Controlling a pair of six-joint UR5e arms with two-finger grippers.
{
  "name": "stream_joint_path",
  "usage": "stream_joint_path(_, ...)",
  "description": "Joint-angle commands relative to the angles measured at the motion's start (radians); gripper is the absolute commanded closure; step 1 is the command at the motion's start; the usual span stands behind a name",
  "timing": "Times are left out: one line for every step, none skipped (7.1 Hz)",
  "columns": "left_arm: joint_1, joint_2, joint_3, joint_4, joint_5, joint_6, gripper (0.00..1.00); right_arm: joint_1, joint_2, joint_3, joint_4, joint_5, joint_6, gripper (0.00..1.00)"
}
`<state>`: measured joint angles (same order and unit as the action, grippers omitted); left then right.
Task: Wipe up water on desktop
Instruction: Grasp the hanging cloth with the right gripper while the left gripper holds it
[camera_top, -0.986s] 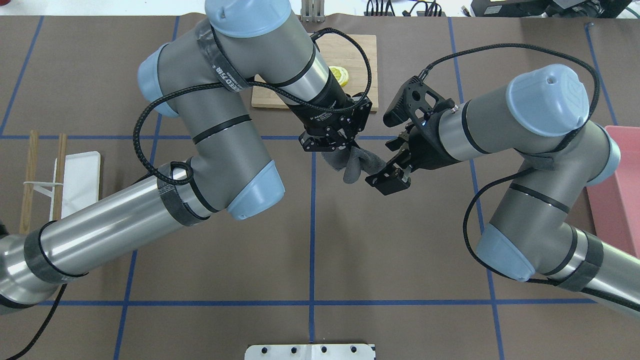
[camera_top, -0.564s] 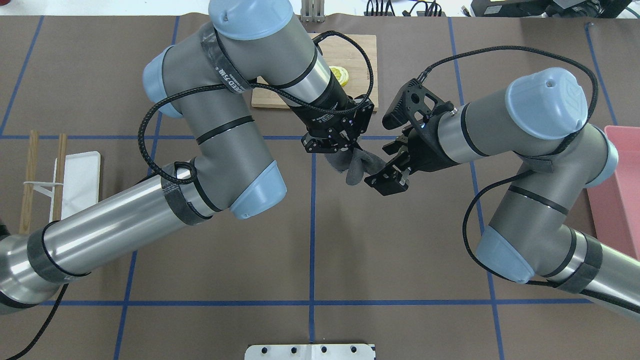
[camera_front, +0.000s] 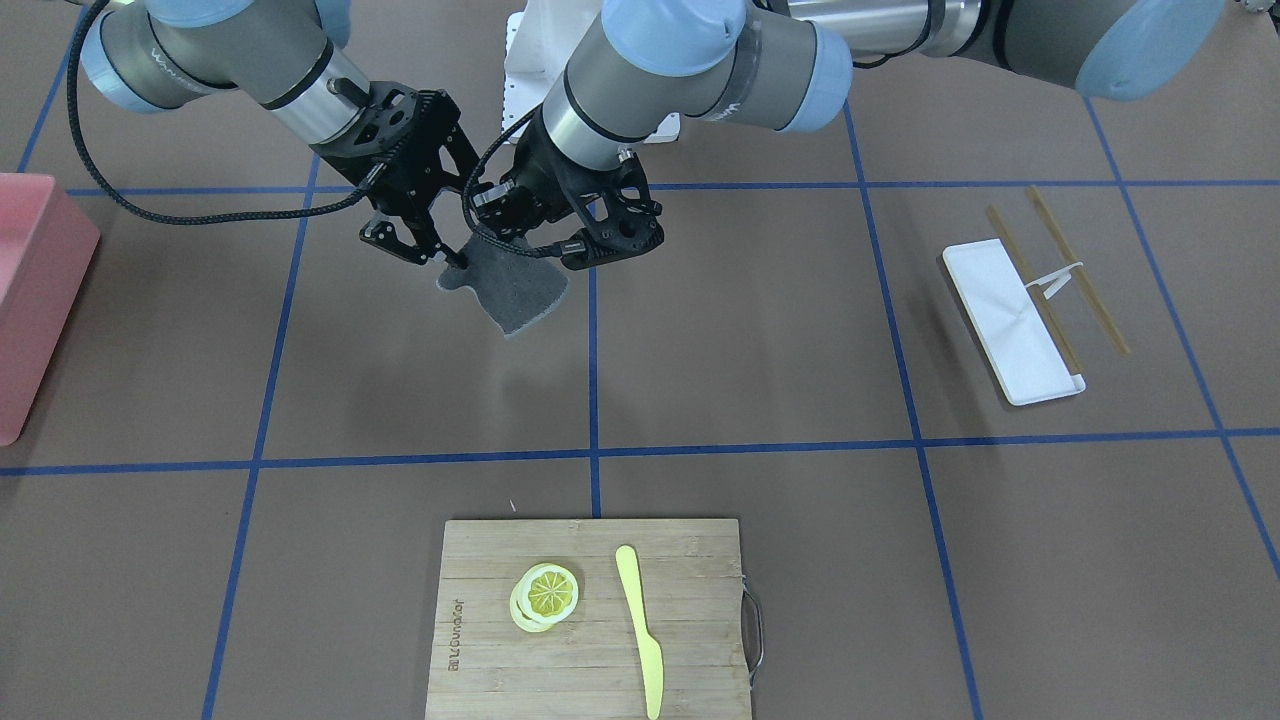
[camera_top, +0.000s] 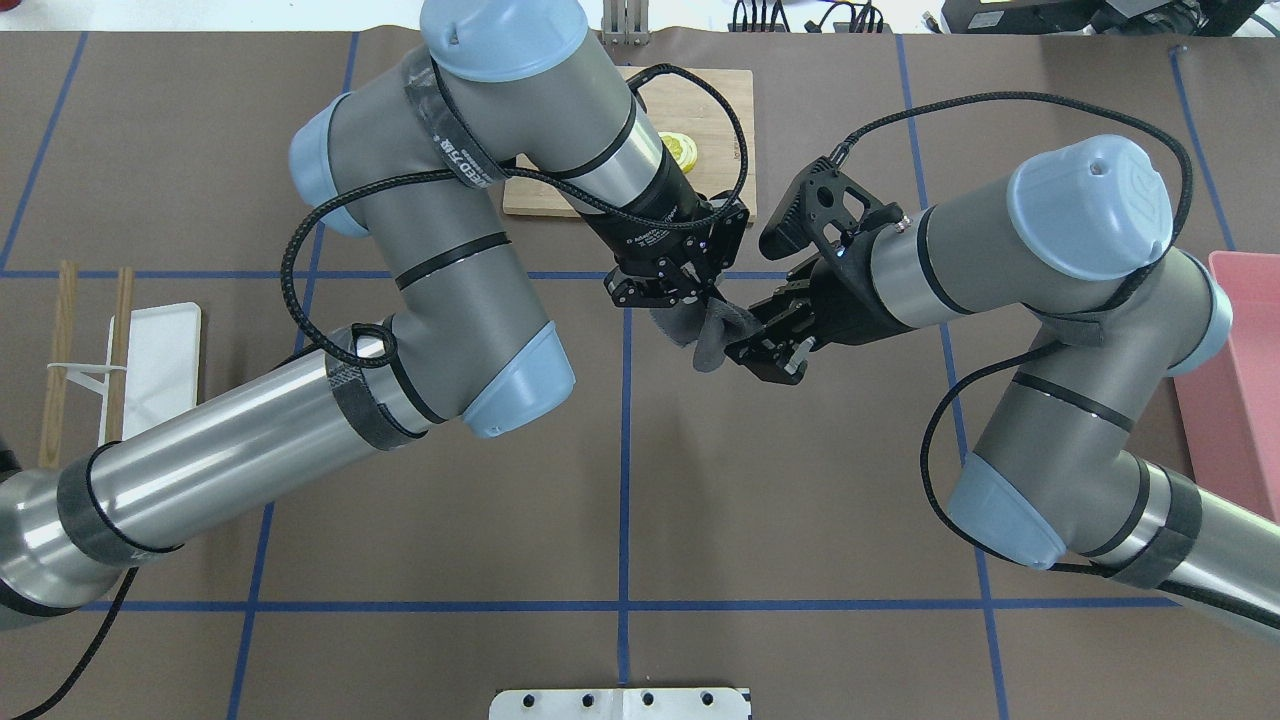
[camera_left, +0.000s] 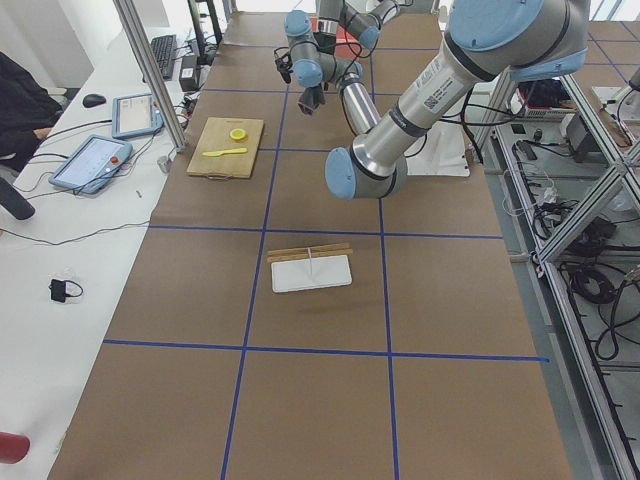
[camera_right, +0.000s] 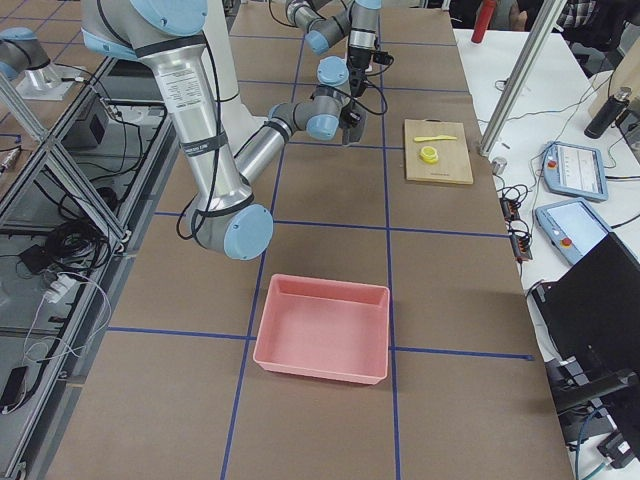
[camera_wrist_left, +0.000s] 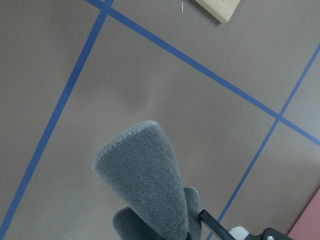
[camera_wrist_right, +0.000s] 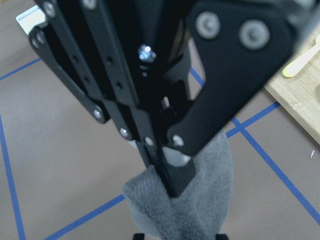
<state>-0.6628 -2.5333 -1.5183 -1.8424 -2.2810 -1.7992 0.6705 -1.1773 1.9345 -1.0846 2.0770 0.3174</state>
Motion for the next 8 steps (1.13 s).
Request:
stream_joint_path(0.0,-0.001,0.01,-0.011,0.001,0.0,1.0,-0.002,0.002,0.001,0.0,0.0,0.002,0.57)
stream_joint_path(0.0,-0.002,0.012,-0.011,0.0,-0.002,1.0,-0.002,-0.001,0.0,0.0,0.003,0.0,0.72)
stream_joint_path(0.0,-0.002,0.013,-0.011,0.0,-0.003,1.0,-0.002,0.001,0.001,0.0,0.002,0.002,0.81)
stream_joint_path(0.0,-0.004,0.014,-0.009,0.001,-0.006,1.0,-0.002,0.001,-0.002,0.0,0.002,0.002,0.86)
stream_joint_path(0.0,-0.005,0.014,-0.009,0.0,-0.008,1.0,-0.002,0.001,-0.002,0.0,0.0,0.002,0.95)
stream_joint_path(0.002,-0.005,0.014,-0.011,0.0,-0.008,1.0,-0.002,0.001,-0.003,0.0,0.0,0.002,1.0)
stream_joint_path(0.003,-0.004,0.014,-0.017,0.0,-0.003,1.0,-0.002,-0.002,-0.003,-0.001,0.0,0.003,1.0)
stream_joint_path(0.02,0.004,0.035,-0.09,0.011,0.009,0.21,-0.002,-0.001,-0.002,-0.002,0.0,0.023,1.0)
